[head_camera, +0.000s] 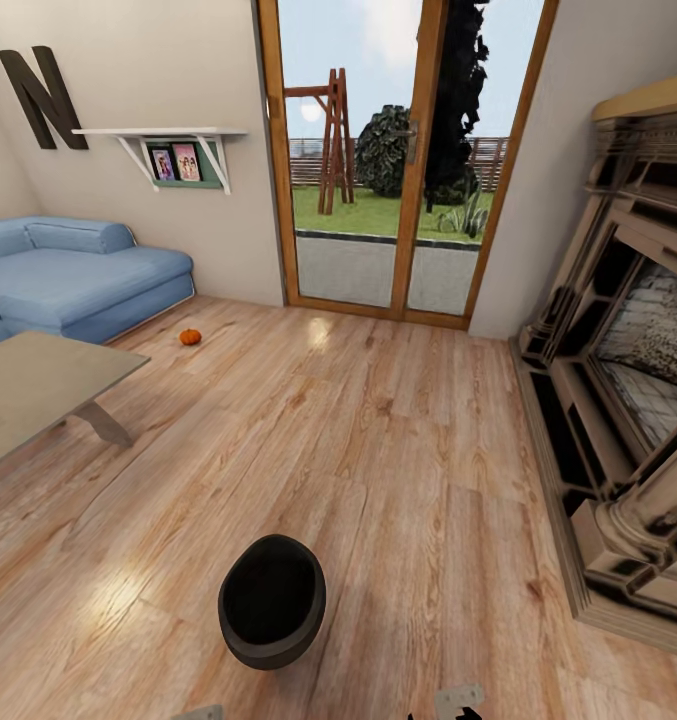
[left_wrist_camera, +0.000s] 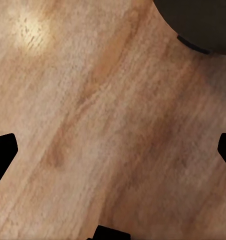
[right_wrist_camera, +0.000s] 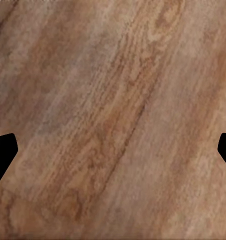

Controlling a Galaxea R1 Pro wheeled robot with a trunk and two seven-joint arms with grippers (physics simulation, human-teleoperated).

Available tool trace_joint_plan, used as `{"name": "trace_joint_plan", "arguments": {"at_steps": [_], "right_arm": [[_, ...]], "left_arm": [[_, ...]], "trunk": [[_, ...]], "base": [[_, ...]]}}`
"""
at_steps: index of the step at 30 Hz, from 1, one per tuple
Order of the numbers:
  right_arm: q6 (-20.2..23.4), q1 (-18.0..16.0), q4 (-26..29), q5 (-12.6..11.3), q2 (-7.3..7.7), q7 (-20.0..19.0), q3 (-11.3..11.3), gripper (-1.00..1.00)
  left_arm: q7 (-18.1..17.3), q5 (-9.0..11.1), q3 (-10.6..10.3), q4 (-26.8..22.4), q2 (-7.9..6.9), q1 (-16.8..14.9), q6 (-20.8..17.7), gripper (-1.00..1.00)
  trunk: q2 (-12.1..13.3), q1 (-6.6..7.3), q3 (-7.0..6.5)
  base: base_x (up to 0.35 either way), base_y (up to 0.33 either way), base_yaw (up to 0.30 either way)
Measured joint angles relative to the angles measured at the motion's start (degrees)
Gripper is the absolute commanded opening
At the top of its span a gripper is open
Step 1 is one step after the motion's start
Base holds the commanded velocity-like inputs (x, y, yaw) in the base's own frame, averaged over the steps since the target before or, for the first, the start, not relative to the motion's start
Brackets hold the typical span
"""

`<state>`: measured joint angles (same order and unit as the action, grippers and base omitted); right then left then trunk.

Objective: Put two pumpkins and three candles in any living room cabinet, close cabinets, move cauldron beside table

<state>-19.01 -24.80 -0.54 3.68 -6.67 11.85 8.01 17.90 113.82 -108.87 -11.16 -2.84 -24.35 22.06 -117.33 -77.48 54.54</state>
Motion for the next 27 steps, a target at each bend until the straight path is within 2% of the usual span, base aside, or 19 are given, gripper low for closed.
{"name": "trace_joint_plan", "arguments": {"at_steps": [6,7,8,9,10,12,14,16,17,21,27], "right_arm": [[0.0,0.0,0.0,0.0,-0.02,0.0,0.0,1.0],[2.5,-0.1,0.3,-0.2,-0.1,0.6,-0.2,1.0],[6.5,-0.5,0.7,-0.2,-0.07,1.1,-0.3,1.0],[16.4,-2.7,3.7,-0.7,-0.04,1.5,-0.3,1.0],[20.0,-4.2,5.0,-0.9,-0.04,1.6,-0.2,1.0],[29.9,-7.3,9.7,-2.5,-0.02,1.7,-0.2,1.0],[36.8,-9.7,13.7,-4.7,-0.02,1.8,-0.3,1.0],[41.5,-11.4,16.3,-7.0,-0.01,1.8,-0.3,1.0],[43.3,-12.0,17.9,-8.1,-0.01,1.7,-0.3,1.0],[45.2,-12.6,22.0,-9.2,-0.15,1.7,-0.3,1.0],[45.8,-12.7,23.9,-9.6,-0.45,2.0,-0.2,1.0]], "left_arm": [[0.0,0.0,0.0,0.0,0.02,0.0,0.0,1.0],[-0.1,0.0,0.1,-0.1,0.51,-0.1,-0.5,1.0],[-0.1,0.1,0.2,0.0,0.58,-0.6,-2.7,1.0],[-0.1,0.2,0.7,0.6,0.45,-3.4,-10.5,1.0],[-0.1,0.1,1.0,0.9,0.37,-5.2,-13.2,1.0],[-0.2,0.2,3.0,2.2,-0.04,-9.8,-19.5,1.0],[-0.2,0.2,6.0,3.5,-0.37,-13.1,-22.8,1.0],[-0.2,0.2,8.1,4.6,-0.5,-16.1,-26.1,1.0],[-0.2,0.2,8.9,5.0,-0.55,-18.2,-29.6,1.0],[-0.4,0.3,9.7,5.2,-0.4,-21.6,-37.0,1.0],[-0.4,0.3,9.8,5.5,-0.79,-22.5,-39.3,1.0]], "trunk": [[0.0,0.0,0.0],[0.0,0.0,0.0],[0.0,0.0,0.0],[0.0,0.0,-0.01],[0.0,0.0,-0.02],[0.0,0.0,-0.02],[0.0,0.0,-0.02],[0.0,0.0,-0.01],[0.0,0.0,-0.02],[0.0,0.0,0.0],[0.0,0.0,0.0]], "base": [[0.0,0.0,0.0],[0.0,0.0,0.0],[0.0,0.0,0.0],[0.0,0.0,0.0],[0.0,0.0,0.0],[0.0,0.0,0.0],[0.0,0.0,0.0],[0.0,0.0,0.0],[0.0,0.0,0.0],[0.0,0.0,0.015],[0.0,0.0,0.226]]}}
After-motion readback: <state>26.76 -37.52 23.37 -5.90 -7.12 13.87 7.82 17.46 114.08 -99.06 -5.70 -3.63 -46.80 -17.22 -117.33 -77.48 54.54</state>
